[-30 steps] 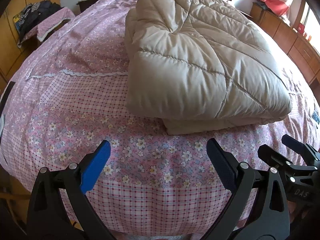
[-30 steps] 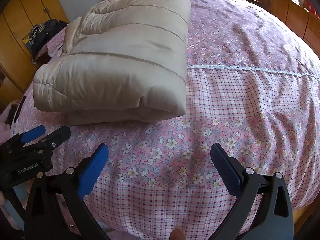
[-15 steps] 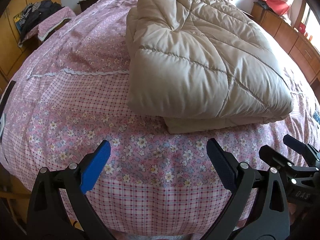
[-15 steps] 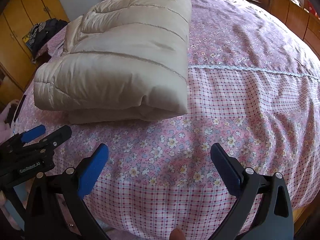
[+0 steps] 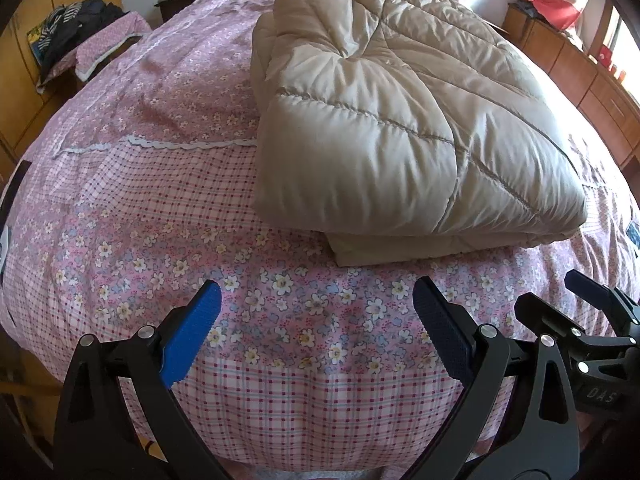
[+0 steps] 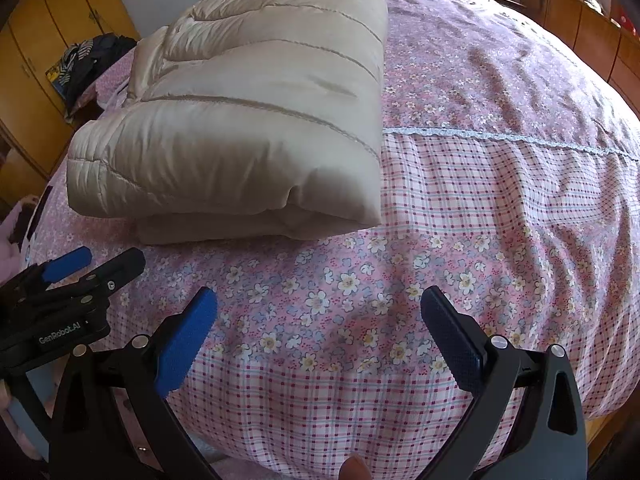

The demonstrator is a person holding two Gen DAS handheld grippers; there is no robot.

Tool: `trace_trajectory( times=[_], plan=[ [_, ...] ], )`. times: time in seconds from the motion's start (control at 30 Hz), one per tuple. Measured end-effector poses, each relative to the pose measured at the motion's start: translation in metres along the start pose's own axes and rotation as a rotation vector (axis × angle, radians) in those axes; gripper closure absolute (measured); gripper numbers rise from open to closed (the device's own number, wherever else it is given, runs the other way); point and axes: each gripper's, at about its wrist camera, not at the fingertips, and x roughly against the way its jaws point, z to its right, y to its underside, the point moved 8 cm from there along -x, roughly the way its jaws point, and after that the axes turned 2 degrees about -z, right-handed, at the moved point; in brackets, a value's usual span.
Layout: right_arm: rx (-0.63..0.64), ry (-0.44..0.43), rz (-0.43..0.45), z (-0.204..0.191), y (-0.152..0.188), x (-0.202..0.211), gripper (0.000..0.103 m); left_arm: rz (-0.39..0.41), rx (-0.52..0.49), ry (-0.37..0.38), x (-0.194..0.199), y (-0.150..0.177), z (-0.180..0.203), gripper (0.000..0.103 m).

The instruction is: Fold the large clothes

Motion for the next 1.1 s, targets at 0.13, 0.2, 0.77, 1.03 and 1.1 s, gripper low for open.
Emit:
trace_trajectory(
  times=[0.13, 0.2, 0.77, 1.03, 1.1],
  plan=[
    [0.0, -0.001, -0.004, -0.0005, 0.0, -0.0009, 0.006, -0.001, 0.003, -0.001, -0.0004, -0.0003, -0.0004, 0.007],
    [-0.001, 0.0, -0.002, -0.0008, -0.0003, -0.001, 0.006, -0.002, 0.003, -0.001, -0.0006, -0.0002, 0.0, 0.007],
    [-0.008, -0.005, -0.009, -0.0013, 0.0024, -0.002, 0.006, -0.007, 0.003, 0.003, -0.0006, 0.0017, 0.002, 0.007],
    [-0.003, -0.003, -0.01, -0.0025, 0.002, -0.0022, 0.006, -0.011, 0.003, 0.005, 0.0004, 0.0038, 0.0037, 0.007],
    [-0.002, 0.001, -0.011, -0.0022, 0.0015, -0.0026, 0.006, -0.012, -0.001, 0.002, 0.0001, 0.0044, 0.0056, 0.007]
  ],
)
